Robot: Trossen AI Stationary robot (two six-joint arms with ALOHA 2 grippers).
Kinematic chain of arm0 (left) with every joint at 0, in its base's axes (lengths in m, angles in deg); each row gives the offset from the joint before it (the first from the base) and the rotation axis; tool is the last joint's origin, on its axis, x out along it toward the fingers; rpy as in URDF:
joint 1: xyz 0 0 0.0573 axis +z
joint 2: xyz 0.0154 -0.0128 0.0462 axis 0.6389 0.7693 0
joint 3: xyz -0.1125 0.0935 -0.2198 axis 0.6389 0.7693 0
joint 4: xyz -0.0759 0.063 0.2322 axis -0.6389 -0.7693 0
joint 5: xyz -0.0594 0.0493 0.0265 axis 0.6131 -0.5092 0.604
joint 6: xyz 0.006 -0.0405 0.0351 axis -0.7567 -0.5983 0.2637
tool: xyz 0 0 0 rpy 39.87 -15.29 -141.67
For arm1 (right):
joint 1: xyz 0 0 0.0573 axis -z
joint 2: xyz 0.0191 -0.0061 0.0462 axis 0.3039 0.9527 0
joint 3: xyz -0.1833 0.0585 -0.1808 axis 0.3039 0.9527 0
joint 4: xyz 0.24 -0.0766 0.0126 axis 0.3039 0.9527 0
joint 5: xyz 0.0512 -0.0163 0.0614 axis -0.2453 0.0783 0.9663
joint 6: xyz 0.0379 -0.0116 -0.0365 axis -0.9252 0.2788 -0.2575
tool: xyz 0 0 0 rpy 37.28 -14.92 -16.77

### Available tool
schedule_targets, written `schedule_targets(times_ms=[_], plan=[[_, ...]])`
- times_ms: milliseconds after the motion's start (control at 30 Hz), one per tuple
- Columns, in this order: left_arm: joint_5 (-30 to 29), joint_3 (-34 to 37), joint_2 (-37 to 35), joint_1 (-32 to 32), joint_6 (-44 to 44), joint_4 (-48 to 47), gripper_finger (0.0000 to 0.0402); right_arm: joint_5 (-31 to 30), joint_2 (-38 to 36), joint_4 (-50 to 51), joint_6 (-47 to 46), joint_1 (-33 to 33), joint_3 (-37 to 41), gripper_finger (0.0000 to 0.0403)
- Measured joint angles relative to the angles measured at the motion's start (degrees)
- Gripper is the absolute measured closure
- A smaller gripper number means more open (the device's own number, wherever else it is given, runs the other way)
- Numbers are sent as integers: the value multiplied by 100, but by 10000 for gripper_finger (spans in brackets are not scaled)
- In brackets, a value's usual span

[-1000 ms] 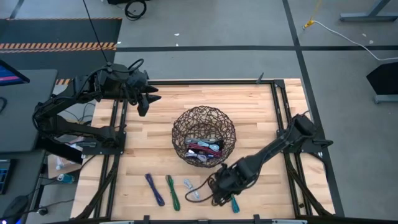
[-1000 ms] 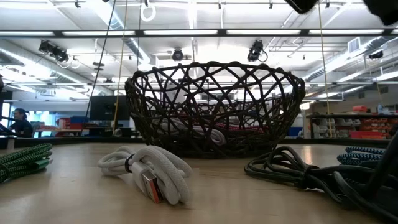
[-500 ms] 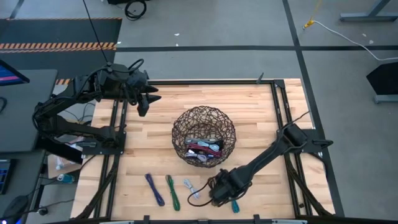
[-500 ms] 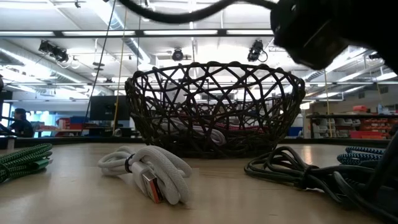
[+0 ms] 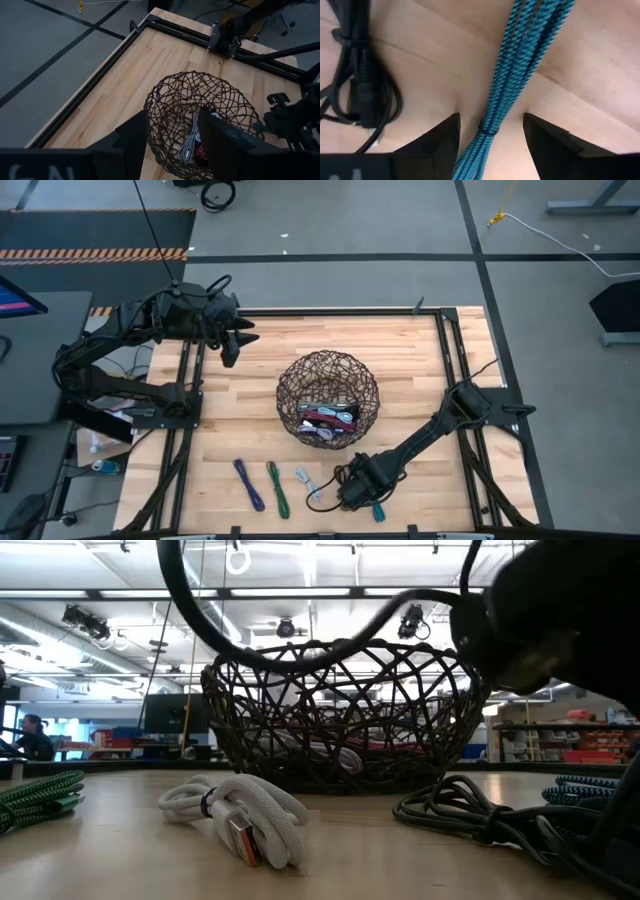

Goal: Pick and place USB-C Cables
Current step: Put the blue charger cable into the black mesh basket

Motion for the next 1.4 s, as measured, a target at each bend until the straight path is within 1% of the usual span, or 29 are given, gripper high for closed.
schedule_targets(times_ms=[67, 133, 200, 300, 333, 467, 567, 633, 733, 833, 933, 967, 1033, 1100, 1300, 1367, 1400], plan=[[-1, 0, -2, 0, -2, 0, 221, 67, -3, -49, 2, 0, 62, 195], [-1, 0, -2, 0, -6, 2, 221, 123, -11, -69, 6, 6, 102, 226], [3, 0, -2, 0, -15, 2, 221, 166, -11, -56, 119, 4, 105, 273], [1, 0, -1, 0, -16, 5, 221, 326, -9, -39, 467, 2, 96, 362], [1, 0, -2, 0, -17, 7, 221, 373, -9, -54, 601, 2, 91, 374], [1, 0, -2, 0, -17, 13, 221, 659, -129, -96, 1087, 36, 91, 374], [1, 0, -2, 0, -19, 13, 221, 704, -567, 139, 1538, 112, 75, 374], [3, 0, -2, 0, -22, 13, 221, 598, -920, 418, 1847, 224, -28, 374], [3, 0, -2, 0, -22, 13, 221, 119, -1523, 875, 2182, 425, -247, 374], [1, 0, -2, 0, -24, 13, 221, -646, -2179, 857, 2597, 641, -531, 374], [3, 0, -2, 0, -24, 13, 221, -1432, -2673, 866, 3219, 986, -769, 374], [3, 0, -2, 0, -24, 13, 221, -1583, -2801, 864, 3505, 1146, -832, 374], [3, 0, 0, 0, -24, 13, 221, -1666, -2991, 864, 4220, 1549, -950, 374], [3, 0, -2, 0, -24, 13, 221, -1457, -3061, 831, 5062, 1993, -1037, 374], [3, 0, -2, 0, -26, 11, 221, 223, -2710, 745, 7486, 3295, -1163, 374], [1, 0, -2, 0, -24, 9, 221, 635, -2527, 874, 8084, 3630, -1165, 374], [3, 0, -2, 0, -24, 9, 221, 741, -2437, 990, 8353, 3761, -1165, 374]])
